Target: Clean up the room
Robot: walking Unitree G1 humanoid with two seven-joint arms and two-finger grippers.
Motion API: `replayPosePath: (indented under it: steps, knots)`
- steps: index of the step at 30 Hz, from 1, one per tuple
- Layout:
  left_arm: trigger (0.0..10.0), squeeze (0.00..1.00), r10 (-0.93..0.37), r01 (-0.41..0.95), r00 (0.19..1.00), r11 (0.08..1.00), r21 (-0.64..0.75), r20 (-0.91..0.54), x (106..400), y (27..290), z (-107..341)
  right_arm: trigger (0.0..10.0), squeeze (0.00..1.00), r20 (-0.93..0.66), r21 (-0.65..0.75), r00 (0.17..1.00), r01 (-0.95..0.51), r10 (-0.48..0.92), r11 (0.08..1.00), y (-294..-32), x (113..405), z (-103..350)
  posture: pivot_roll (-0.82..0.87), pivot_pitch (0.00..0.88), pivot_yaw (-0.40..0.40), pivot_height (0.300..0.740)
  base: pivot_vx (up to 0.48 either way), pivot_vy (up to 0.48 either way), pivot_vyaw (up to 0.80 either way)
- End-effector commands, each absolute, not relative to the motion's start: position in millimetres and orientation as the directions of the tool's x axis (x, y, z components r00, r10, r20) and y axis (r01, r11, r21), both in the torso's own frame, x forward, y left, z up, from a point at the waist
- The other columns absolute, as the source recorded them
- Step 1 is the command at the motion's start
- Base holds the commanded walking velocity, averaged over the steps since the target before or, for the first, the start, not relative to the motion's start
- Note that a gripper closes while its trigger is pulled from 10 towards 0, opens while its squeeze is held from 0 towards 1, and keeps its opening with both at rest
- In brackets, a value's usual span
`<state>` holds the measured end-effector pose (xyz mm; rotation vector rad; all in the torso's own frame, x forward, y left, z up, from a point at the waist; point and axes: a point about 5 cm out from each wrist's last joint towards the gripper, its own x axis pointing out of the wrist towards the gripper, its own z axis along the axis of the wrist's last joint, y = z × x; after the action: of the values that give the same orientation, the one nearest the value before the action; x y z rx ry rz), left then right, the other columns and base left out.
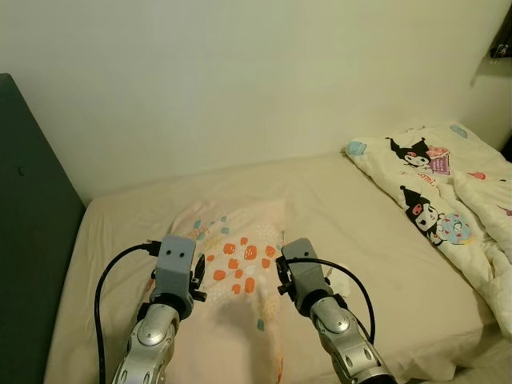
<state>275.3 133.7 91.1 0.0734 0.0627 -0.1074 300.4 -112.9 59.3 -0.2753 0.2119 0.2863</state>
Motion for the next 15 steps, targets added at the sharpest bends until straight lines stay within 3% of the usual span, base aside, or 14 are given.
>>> replayPosePath:
  steps: [1, 15]
  knots:
    - [10.0, 0.0, -0.1, 0.106, 0.992, 0.99, 0.088, -0.072, 273.1, 137.9, 89.4, 10.0, 0.0, -0.257, -0.228, 0.933, -0.311, 0.251, 0.923, -111.3, 297.9, 55.7, -0.04, 0.087, 0.012, 0.74, 0.0, 0.0, 0.0]
    - [10.0, 0.0, -0.108, 0.114, 0.991, 0.99, 0.08, -0.077, 273.4, 137.0, 88.8, 10.0, 0.0, -0.255, -0.2, 0.937, -0.293, 0.239, 0.935, -112.5, 298.1, 55.9, -0.04, 0.09, 0.012, 0.74, 0.0, 0.0, 0.0]
